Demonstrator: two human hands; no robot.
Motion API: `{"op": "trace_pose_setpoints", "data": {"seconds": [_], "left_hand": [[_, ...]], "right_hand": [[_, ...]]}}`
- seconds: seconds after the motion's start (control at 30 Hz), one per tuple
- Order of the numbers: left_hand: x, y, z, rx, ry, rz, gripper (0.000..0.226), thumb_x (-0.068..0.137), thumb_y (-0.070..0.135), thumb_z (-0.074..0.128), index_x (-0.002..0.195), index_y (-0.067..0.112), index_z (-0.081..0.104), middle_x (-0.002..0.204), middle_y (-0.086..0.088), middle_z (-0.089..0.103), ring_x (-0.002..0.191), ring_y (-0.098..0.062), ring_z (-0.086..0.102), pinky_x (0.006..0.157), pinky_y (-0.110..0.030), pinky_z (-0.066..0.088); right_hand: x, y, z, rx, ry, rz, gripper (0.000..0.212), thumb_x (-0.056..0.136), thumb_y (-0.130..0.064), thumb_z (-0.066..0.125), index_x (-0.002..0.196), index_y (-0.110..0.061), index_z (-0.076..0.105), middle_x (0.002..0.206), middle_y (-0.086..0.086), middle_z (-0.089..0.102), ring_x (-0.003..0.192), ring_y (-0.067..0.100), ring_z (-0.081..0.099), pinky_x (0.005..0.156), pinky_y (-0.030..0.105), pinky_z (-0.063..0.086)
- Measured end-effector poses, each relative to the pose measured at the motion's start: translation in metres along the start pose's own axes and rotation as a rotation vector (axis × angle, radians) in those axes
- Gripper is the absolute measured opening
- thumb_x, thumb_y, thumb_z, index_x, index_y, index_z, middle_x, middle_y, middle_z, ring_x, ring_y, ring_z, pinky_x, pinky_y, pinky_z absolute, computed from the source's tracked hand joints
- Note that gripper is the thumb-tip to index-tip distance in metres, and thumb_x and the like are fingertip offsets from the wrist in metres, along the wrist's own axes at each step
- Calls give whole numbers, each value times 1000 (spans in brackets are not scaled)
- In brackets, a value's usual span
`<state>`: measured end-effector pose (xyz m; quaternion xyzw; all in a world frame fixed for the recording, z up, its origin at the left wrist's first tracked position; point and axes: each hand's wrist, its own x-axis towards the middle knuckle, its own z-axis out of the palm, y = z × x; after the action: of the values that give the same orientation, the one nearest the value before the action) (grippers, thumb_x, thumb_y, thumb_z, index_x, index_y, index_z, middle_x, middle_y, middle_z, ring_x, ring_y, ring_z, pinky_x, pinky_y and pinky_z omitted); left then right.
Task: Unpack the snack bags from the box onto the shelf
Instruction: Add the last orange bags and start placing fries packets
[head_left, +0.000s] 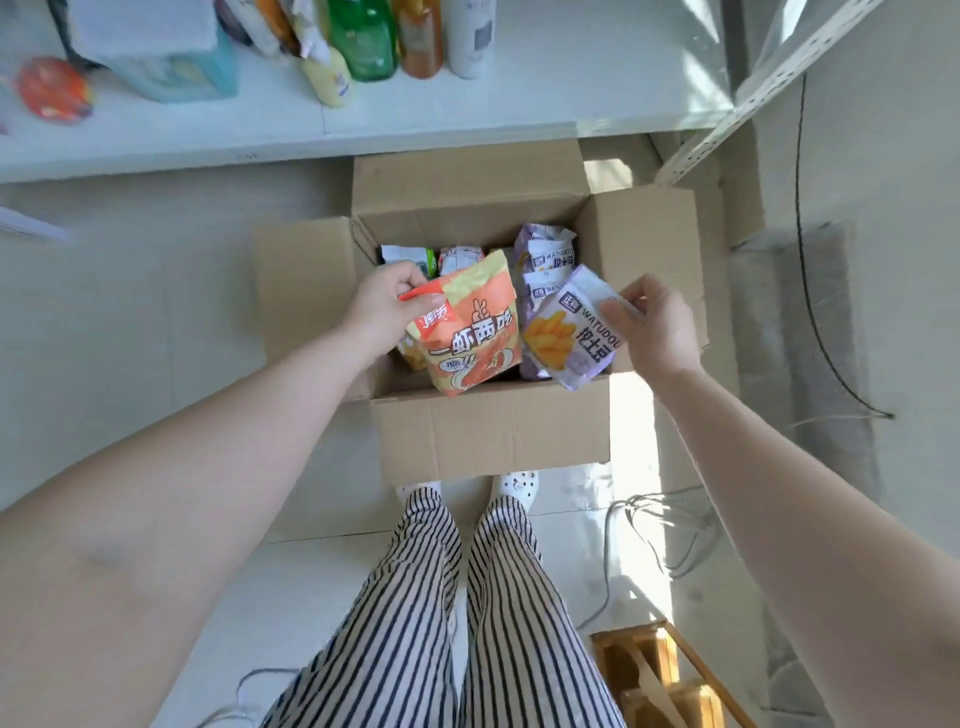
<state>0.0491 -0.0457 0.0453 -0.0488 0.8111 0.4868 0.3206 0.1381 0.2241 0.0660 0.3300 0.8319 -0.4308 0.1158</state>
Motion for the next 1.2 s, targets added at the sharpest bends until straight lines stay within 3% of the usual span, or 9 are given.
{"op": "trace_pose_setpoints", "data": {"seconds": [0.07, 0.13, 0.23, 0.33, 0.53, 0.7, 0.93, 1.1, 1.2], "left_hand": [[-35, 30, -25, 2, 21, 33, 29, 87, 5, 66, 70, 20, 48, 82, -9, 63, 67, -13, 55, 56, -16, 40], [-69, 53, -48, 16, 32, 67, 27, 88, 4, 65, 72, 18, 48, 82, -8, 62, 65, -10, 53, 54, -11, 38], [-127, 70, -81, 39, 40, 88, 27, 88, 7, 66, 71, 19, 49, 82, -11, 64, 66, -15, 54, 59, -24, 39], [-184, 74, -109, 45, 87, 82, 28, 89, 8, 65, 70, 20, 49, 79, -12, 64, 68, -18, 55, 61, -27, 37], [-259, 71, -157, 16, 209, 90, 27, 89, 5, 65, 70, 17, 50, 72, 1, 62, 53, 3, 55, 54, -14, 39], [-286, 69, -194, -12, 233, 108, 27, 88, 2, 65, 71, 16, 49, 71, 0, 62, 46, 8, 55, 50, -10, 41], [-299, 44, -267, -9, 264, 132, 24, 88, 8, 67, 72, 16, 51, 72, 1, 65, 47, 8, 57, 48, -9, 41], [-312, -5, -349, -17, 269, 131, 25, 87, 8, 68, 71, 15, 50, 72, 0, 67, 50, 5, 58, 49, -11, 42], [-323, -37, -408, -24, 286, 112, 26, 87, 8, 67, 71, 15, 48, 71, 2, 66, 50, 4, 58, 48, -10, 40]], "right_hand": [[-31, -31, -22, -35, -24, -22, 19, 89, -23, 66, 81, -14, 53, 72, 1, 59, 57, 13, 49, 45, 22, 36], [-60, -58, -41, -61, -42, -65, 18, 87, -23, 68, 83, -12, 55, 75, 4, 62, 59, 16, 49, 49, 25, 35], [-105, -94, -57, -64, -83, -117, 21, 86, -22, 69, 78, -13, 53, 76, 8, 63, 56, 13, 45, 51, 27, 30], [-146, -123, -62, -104, -141, -192, 24, 87, -21, 70, 79, -8, 51, 72, 6, 56, 54, 14, 40, 49, 28, 28], [-190, -172, -50, -180, -278, -345, 27, 86, -22, 72, 77, -7, 51, 70, 6, 51, 64, 22, 44, 58, 34, 37], [-214, -217, -34, -235, -325, -441, 28, 86, -25, 74, 81, -7, 52, 75, 9, 53, 58, 18, 39, 51, 28, 28], [-242, -274, 18, -276, -322, -481, 29, 86, -34, 73, 73, -20, 51, 73, 3, 60, 58, 15, 47, 53, 28, 34], [-266, -314, 98, -258, -315, -451, 26, 87, -29, 73, 82, -8, 58, 83, 13, 67, 69, 21, 53, 57, 28, 36], [-284, -339, 157, -235, -329, -419, 24, 87, -28, 73, 80, -11, 57, 87, 16, 69, 67, 20, 51, 56, 27, 36]]}}
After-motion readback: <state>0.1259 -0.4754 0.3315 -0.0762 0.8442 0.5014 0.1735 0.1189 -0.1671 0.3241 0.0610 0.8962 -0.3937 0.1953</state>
